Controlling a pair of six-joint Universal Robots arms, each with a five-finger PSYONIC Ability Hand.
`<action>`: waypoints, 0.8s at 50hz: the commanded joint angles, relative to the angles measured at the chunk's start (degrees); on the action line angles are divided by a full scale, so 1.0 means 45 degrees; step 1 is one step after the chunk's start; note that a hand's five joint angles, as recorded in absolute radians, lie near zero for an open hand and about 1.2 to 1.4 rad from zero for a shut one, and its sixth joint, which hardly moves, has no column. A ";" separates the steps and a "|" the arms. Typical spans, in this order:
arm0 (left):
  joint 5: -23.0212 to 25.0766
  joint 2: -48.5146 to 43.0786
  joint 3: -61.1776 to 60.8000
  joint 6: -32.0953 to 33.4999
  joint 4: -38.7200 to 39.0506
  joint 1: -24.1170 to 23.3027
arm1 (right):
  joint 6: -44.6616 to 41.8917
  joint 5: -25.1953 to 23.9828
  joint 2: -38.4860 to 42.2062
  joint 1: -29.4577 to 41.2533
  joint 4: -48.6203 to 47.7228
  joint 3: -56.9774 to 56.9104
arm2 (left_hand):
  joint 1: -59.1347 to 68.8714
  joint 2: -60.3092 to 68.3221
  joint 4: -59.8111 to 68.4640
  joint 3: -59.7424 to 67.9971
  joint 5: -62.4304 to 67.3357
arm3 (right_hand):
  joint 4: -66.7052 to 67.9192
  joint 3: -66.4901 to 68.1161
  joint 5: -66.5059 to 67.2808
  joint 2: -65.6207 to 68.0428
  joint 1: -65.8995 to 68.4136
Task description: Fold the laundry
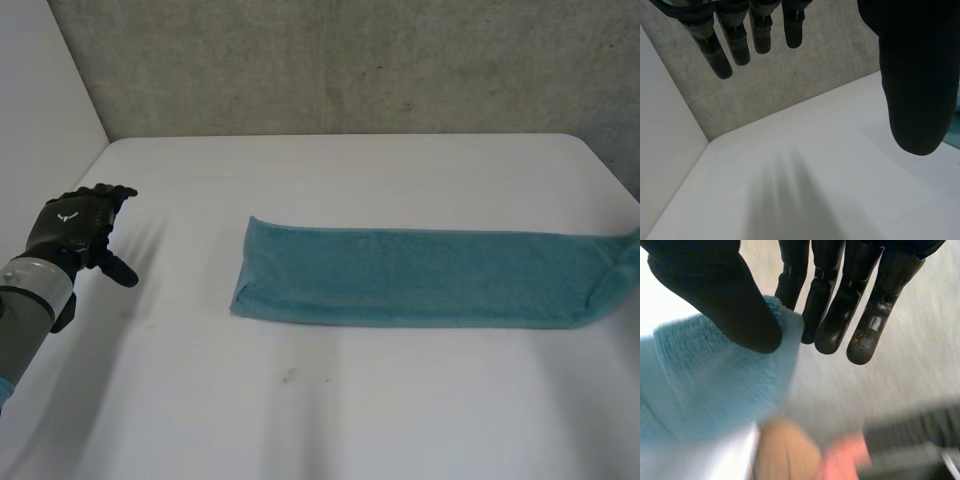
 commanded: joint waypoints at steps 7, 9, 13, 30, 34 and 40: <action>0.0001 0.0103 -0.0011 -0.0015 0.0019 0.0100 | 0.1009 -0.2336 0.0211 0.8895 -0.2810 0.0078 | -0.0258 -0.0409 -0.0395 -0.0536 -0.0617 | 0.2601 0.2668 0.3083 0.2728 0.5546; 0.0001 0.0103 -0.0030 -0.0015 0.0019 0.0100 | 0.0950 -0.2730 0.0782 0.9666 -0.2948 0.0019 | -0.0258 -0.0409 -0.0395 -0.0536 -0.0617 | 0.2601 0.2668 0.3083 0.2728 0.5546; 0.0001 0.0123 -0.0089 -0.0015 0.0019 0.0023 | 0.0873 -0.2965 0.2495 1.1068 -0.2870 -0.0312 | -0.0258 -0.0409 -0.0395 -0.0536 -0.0617 | 0.2601 0.2668 0.3083 0.2728 0.5546; 0.0040 -0.0383 0.1256 0.0082 0.0057 -0.2511 | 0.3541 -0.0094 -0.1028 0.8480 -0.1542 0.2044 | -0.0258 -0.0409 -0.0395 -0.0536 -0.0617 | -1.2955 -1.2887 -1.2473 -1.2827 -1.0010; 0.0020 -0.1007 0.2075 0.0063 0.0058 -0.3760 | 0.4368 -0.0289 -0.1815 0.7498 -0.1425 0.3378 | -0.0258 -0.0409 -0.0395 -0.0536 -0.0617 | -1.2955 -1.2887 -1.2473 -1.2827 -1.0010; -0.0097 -0.2840 0.4047 0.0063 -0.0001 -0.5677 | 0.4446 -0.1204 -0.2265 0.5589 -0.1269 0.5990 | -0.0258 -0.0409 -0.0395 -0.0536 -0.0617 | -1.2955 -1.2887 -1.2473 -1.2827 -1.0010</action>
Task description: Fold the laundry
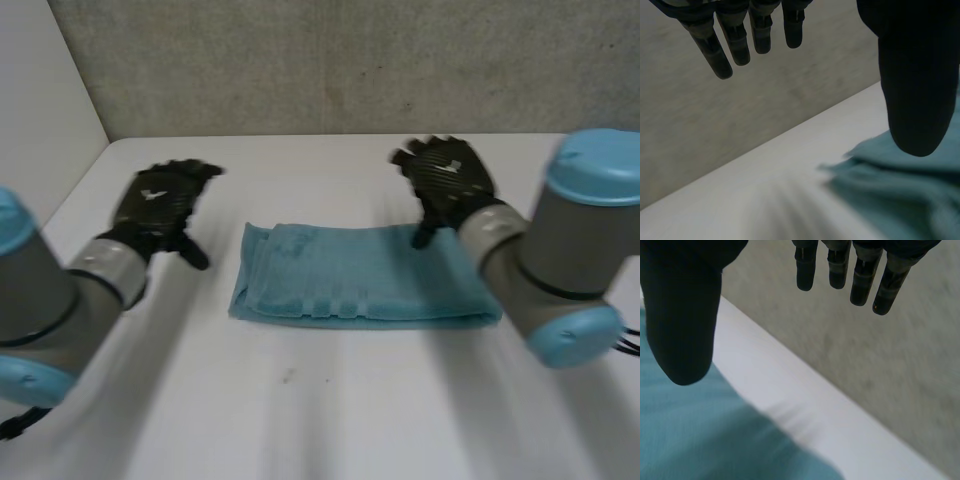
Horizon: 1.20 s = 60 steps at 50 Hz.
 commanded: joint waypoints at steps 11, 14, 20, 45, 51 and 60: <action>-0.2137 -0.3801 0.4051 0.0053 -0.0537 -0.3072 | 0.0200 -0.2086 0.0413 -0.3447 -0.0255 0.4220 | -0.0258 -0.0409 -0.0395 -0.0536 -0.0619 | 0.6578 0.6800 0.6473 0.6734 0.6867; -0.2548 -0.3510 0.3954 0.0014 -0.0985 -0.3053 | -0.0014 -0.2067 0.0981 -0.3565 -0.0237 0.3909 | -0.0258 -0.0409 -0.0395 -0.0536 -0.0619 | 1.1115 1.1336 1.1009 1.1270 1.1403; -0.2921 -0.2180 0.3290 -0.0045 -0.1827 -0.2779 | -0.0678 -0.1814 0.0887 -0.3507 -0.0392 0.3012 | -0.0258 -0.0409 -0.0395 -0.0536 -0.0619 | 1.4785 1.5007 1.4680 1.4941 1.5074; -0.2804 0.1239 0.0984 -0.0064 -0.2023 0.0190 | -0.2261 -0.0270 0.6531 0.5341 0.3123 -0.7597 | -0.0258 -0.0409 -0.0395 -0.0536 -0.0619 | 0.6164 0.6386 0.6059 0.6320 0.6453; -0.2784 0.0206 0.2036 -0.0258 -0.1984 -0.0470 | -0.1796 0.1757 0.5208 0.5166 0.3084 -0.7461 | -0.0258 -0.0409 -0.0395 -0.0536 -0.0619 | -0.0771 -0.0549 -0.0876 -0.0615 -0.0482; -0.2239 -0.1688 0.4263 -0.2229 -0.2295 -0.2171 | 0.2285 0.1295 0.2802 0.3040 0.3161 -0.5724 | -0.0248 -0.0400 -0.0385 -0.0526 -0.0609 | -0.0771 -0.0549 -0.0876 -0.0615 -0.0482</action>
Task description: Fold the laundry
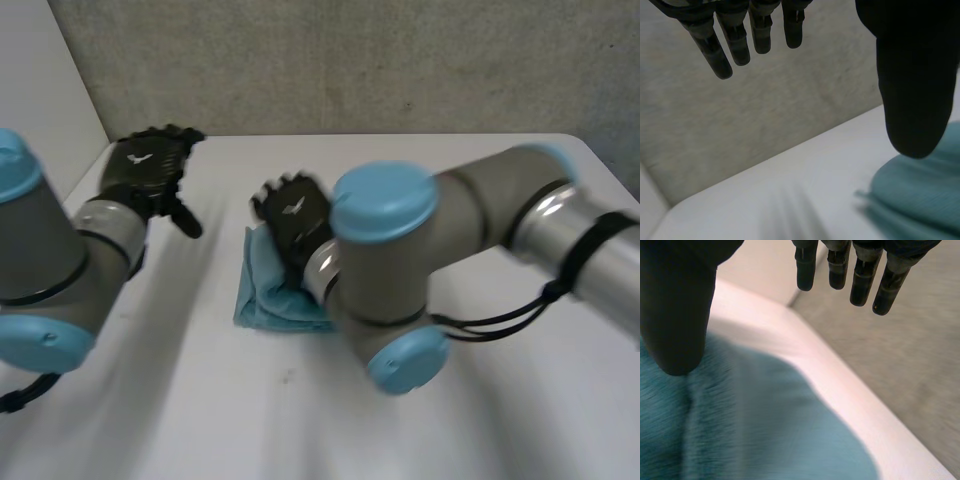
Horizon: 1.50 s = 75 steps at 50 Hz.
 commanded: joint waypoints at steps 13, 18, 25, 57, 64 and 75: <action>-0.0184 -0.4448 0.3164 -0.2109 -0.2021 -0.2311 | 0.4425 -0.1802 0.0331 -0.3081 0.1118 0.1334 | -0.0209 -0.0362 -0.0348 -0.0488 -0.0571 | -0.0776 -0.0571 -0.0833 -0.0648 -0.0470; -0.0734 -0.4548 0.3027 -0.2031 -0.2569 -0.2253 | 0.4366 -0.1803 0.1154 -0.3256 0.1782 0.0728 | -0.0257 -0.0409 -0.0395 -0.0536 -0.0619 | -0.0776 -0.0571 -0.0833 -0.0648 -0.0470; -0.0715 -0.4157 0.2890 -0.1797 -0.3137 -0.2018 | 0.4307 -0.1822 0.1117 -0.3491 0.2448 0.0140 | -0.0257 -0.0409 -0.0395 -0.0536 -0.0619 | -0.0776 -0.0571 -0.0833 -0.0648 -0.0470; 0.0749 0.3812 0.3632 -0.1347 -0.7590 0.0130 | 0.1787 0.0307 -0.8336 -0.5756 0.1804 0.4905 | -0.0257 -0.0409 -0.0395 -0.0536 -0.0619 | -0.0776 -0.0571 -0.0833 -0.0648 -0.0470; 0.0769 0.3948 0.3282 -0.1425 -0.7551 0.0111 | 0.1924 0.0209 -0.8375 -0.5737 0.1687 0.5276 | -0.0257 -0.0409 -0.0395 -0.0536 -0.0619 | -0.0776 -0.0571 -0.0833 -0.0648 -0.0470; 0.0789 0.3968 0.2911 -0.1386 -0.7083 -0.0006 | 0.1905 0.0229 -0.8473 -0.5737 0.1608 0.5374 | -0.0257 -0.0409 -0.0395 -0.0536 -0.0619 | -0.0776 -0.0571 -0.0833 -0.0648 -0.0470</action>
